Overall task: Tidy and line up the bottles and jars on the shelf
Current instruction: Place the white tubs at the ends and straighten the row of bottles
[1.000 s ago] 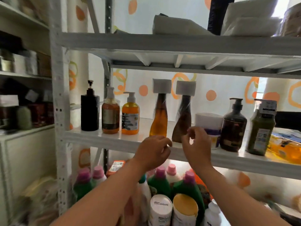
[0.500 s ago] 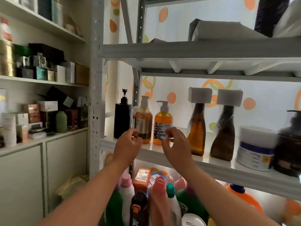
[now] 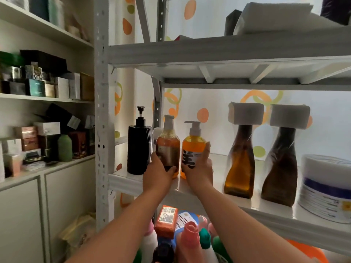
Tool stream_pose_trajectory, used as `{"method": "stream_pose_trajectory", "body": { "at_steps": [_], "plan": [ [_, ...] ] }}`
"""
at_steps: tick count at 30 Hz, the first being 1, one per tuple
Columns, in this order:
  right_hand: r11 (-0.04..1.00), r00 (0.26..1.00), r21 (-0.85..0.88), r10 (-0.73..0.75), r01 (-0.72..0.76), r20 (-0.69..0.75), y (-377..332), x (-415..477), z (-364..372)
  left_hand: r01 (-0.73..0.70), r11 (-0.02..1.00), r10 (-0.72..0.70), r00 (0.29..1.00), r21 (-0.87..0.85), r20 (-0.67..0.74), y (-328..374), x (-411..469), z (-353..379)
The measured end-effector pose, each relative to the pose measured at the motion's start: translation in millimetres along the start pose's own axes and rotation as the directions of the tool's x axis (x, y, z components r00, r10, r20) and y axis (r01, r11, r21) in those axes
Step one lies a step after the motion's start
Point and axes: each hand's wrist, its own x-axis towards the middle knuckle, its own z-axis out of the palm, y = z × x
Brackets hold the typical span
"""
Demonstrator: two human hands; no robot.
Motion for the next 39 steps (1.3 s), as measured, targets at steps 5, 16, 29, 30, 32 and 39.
{"method": "stream_pose_trajectory", "body": {
  "at_steps": [5, 16, 29, 30, 32, 39],
  "plan": [
    [0.998, 0.995, 0.020, 0.059, -0.057, -0.079, 7, 23, 10, -0.069, 0.996, 0.066, 0.996, 0.048, 0.055, -1, 13, 10],
    [0.971, 0.953, -0.092, 0.197, -0.223, -0.231, 25, 61, 7, -0.114, 0.991, 0.103, 0.985, 0.073, 0.137, 14, 38, 48],
    [0.960, 0.949, -0.144, 0.199, -0.238, -0.243, 24, 59, 2, -0.057, 0.992, 0.027, 0.967, 0.111, 0.254, 31, 69, 73],
    [0.958, 0.948, -0.155, 0.199, -0.241, -0.247, 24, 58, 2, -0.049, 0.995, 0.022, 0.962, 0.090, 0.272, 30, 71, 73],
    [0.962, 0.951, -0.149, 0.191, -0.231, -0.244, 24, 58, 3, -0.007, 1.000, 0.004, 0.956, 0.008, 0.294, 27, 75, 70],
    [0.961, 0.954, -0.149, 0.198, -0.235, -0.225, 24, 60, 1, 0.232, 0.963, -0.241, 0.969, -0.139, -0.051, 5, 107, 65]
  ]
}}
